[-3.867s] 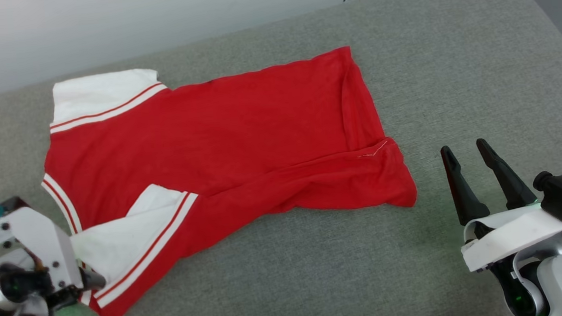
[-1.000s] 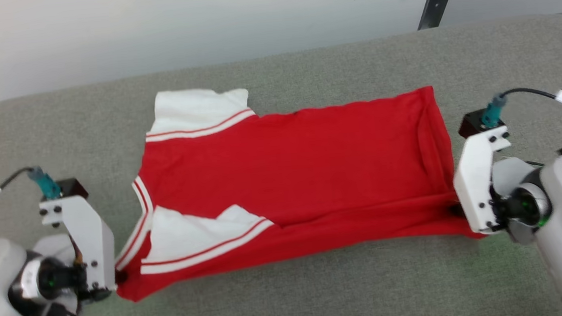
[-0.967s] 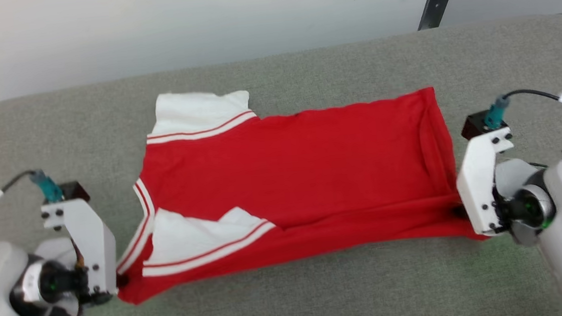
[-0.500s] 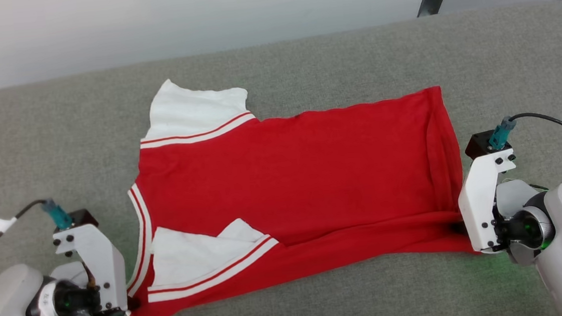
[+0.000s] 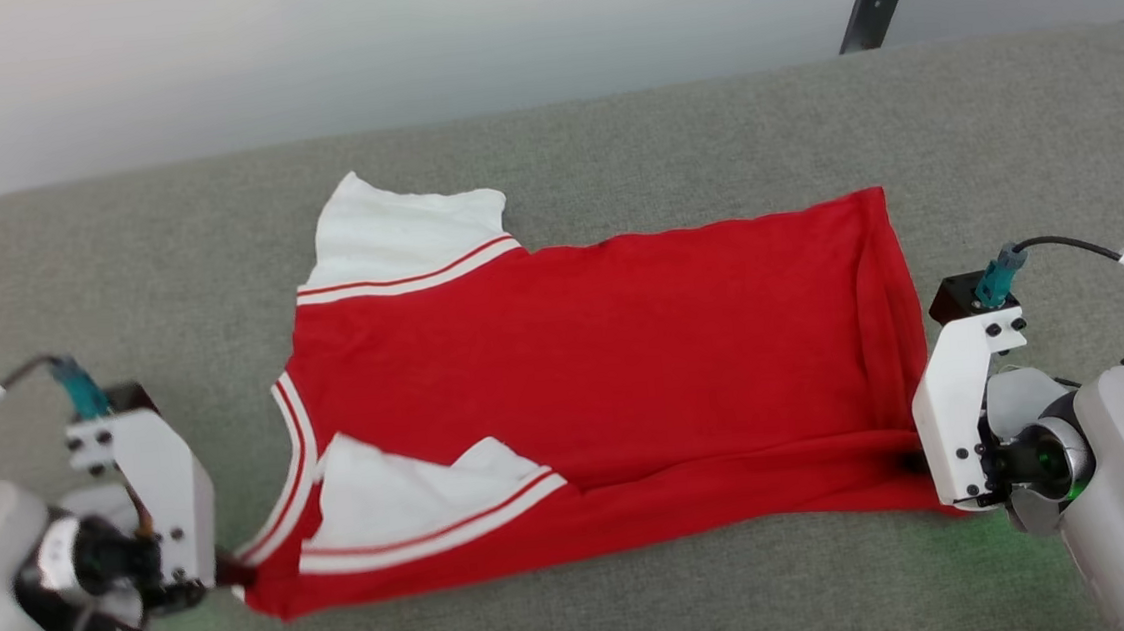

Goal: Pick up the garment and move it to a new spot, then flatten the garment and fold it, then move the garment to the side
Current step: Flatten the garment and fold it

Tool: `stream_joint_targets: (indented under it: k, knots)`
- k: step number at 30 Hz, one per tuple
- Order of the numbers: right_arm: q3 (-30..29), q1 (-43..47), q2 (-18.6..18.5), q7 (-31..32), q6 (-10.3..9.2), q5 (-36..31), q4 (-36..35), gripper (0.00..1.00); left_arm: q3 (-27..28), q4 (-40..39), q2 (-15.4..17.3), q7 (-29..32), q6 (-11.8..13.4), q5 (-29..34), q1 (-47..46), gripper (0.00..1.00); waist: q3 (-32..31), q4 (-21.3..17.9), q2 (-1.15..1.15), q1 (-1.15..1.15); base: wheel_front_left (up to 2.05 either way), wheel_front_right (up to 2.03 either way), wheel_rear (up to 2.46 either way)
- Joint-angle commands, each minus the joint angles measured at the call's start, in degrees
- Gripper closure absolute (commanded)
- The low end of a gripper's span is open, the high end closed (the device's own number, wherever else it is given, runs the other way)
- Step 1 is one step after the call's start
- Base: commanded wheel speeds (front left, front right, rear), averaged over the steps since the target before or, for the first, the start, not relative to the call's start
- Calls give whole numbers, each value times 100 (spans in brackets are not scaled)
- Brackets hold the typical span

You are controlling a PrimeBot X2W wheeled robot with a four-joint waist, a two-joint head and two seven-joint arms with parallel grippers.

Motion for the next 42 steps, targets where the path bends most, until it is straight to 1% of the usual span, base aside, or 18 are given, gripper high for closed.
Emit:
stream_joint_targets:
  k: [1,4,6,9,11,13,15,16,17,19,21,22,23,27,30,34,38,42]
  knots:
    - [49,183,43,-20,-12,18,132,100,7,-55,93,23,71,89,-99,0,-47,41,0,0,0,0,0]
    - [62,210,58,-58,-12,42,199,100,69,-285,354,45,118,173,-212,0,-93,62,0,0,0,0,0]
    - [68,211,64,-69,-11,69,229,100,202,-431,388,-84,212,119,-230,0,-115,67,0,0,0,0,0]
    - [91,222,75,-90,-11,94,263,100,449,-552,506,-589,362,230,-193,0,-130,63,0,0,0,0,0]
    - [89,259,79,-114,-11,152,300,100,566,-646,495,-896,232,165,-28,0,-140,57,0,0,0,0,0]
    - [115,296,65,-140,-11,151,338,100,685,-740,543,-1384,98,288,59,0,-153,54,0,0,0,0,0]
    - [176,350,53,-187,-11,184,332,100,800,-793,467,-1932,-12,369,211,0,-182,56,0,0,0,0,0]
    - [243,360,30,-279,-11,177,271,53,821,-820,462,-2238,-78,496,272,0,-195,57,0,0,0,0,0]
    - [283,372,-17,-408,-11,162,210,0,857,-838,409,-2541,-134,573,311,0,-208,69,0,0,0,0,0]
    - [263,421,-71,-673,-11,207,144,0,904,-833,285,-3047,-253,678,447,0,-247,85,0,0,0,0,0]
    - [168,488,-114,-984,-12,219,78,0,1011,-781,183,-3503,-288,706,545,0,-303,88,0,0,0,0,0]
    - [109,534,-114,-1127,-12,244,56,0,1018,-801,133,-3712,-375,775,584,0,-339,85,0,0,0,0,0]
    - [95,575,-126,-1265,-12,219,5,0,1051,-796,44,-3900,-406,765,640,0,-378,82,0,0,0,0,0]
    - [161,798,-218,-1711,-12,161,-258,0,1057,-749,-53,-4482,-536,929,854,0,-565,34,0,0,0,0,0]
    - [120,959,-346,-2079,-11,115,-555,0,1052,-729,-133,-4835,-563,1050,953,0,-709,-28,0,0,0,0,0]
    - [-6,1221,-425,-2597,-11,58,-1046,0,1142,-737,-179,-5275,-496,1198,1011,0,-835,-79,0,0,0,0,0]
    - [6,1663,-508,-3971,-11,-90,-2069,0,1276,-742,-195,-5744,-371,1313,1099,0,-891,-202,0,0,0,0,0]
    - [78,2191,-365,-5338,-11,-351,-2688,0,1420,-771,-202,-5971,-282,1244,1200,0,-832,-427,0,0,0,0,0]
